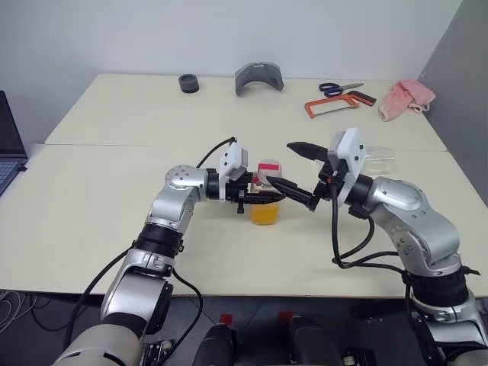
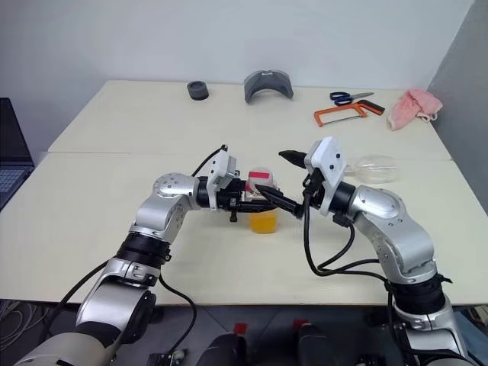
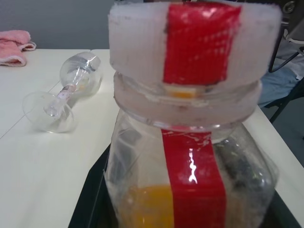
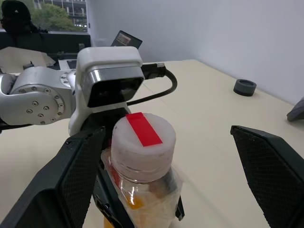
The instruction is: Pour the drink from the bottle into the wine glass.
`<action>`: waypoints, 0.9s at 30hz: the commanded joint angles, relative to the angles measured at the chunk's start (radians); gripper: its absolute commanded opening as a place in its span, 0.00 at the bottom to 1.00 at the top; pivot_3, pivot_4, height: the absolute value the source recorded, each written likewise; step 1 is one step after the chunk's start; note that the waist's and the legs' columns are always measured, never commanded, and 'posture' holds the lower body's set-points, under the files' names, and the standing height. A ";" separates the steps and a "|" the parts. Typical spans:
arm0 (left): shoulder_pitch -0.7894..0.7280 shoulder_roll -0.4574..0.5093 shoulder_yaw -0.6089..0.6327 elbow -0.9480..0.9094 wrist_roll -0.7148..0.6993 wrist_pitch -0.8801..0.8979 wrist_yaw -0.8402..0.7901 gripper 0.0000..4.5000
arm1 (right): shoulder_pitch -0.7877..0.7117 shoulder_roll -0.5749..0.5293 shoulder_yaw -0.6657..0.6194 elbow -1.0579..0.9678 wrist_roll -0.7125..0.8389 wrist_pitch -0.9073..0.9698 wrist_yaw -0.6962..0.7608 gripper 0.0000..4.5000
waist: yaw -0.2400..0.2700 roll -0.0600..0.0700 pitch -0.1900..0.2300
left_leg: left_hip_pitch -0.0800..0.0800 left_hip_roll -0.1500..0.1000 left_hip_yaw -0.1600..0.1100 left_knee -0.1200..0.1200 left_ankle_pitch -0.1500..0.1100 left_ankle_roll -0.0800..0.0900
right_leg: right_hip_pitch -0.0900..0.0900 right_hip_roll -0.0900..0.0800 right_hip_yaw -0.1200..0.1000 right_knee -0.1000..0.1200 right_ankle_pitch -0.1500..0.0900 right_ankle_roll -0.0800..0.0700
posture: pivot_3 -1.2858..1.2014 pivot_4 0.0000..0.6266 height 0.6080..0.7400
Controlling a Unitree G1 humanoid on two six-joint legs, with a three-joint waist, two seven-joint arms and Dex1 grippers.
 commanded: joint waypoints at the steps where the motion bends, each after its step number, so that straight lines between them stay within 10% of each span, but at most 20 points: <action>1: -0.025 0.002 0.021 -0.032 -0.016 -0.009 0.005 0.37 | 0.005 -0.013 -0.029 -0.050 0.037 0.014 0.013 1.00 | 0.000 0.000 0.000 | 0.000 0.000 0.000 0.000 0.000 0.000 | 0.000 0.000 0.000 0.000 0.000 0.000 | 0.52 0.24 1.00; 27: -0.014 -0.009 0.023 -0.056 -0.037 0.002 0.021 0.37 | -0.004 -0.021 -0.042 -0.109 0.141 0.105 -0.003 1.00 | 0.000 0.000 0.000 | 0.000 0.000 0.000 0.000 0.000 0.000 | 0.000 0.000 0.000 0.000 0.000 0.000 | 0.52 0.24 1.00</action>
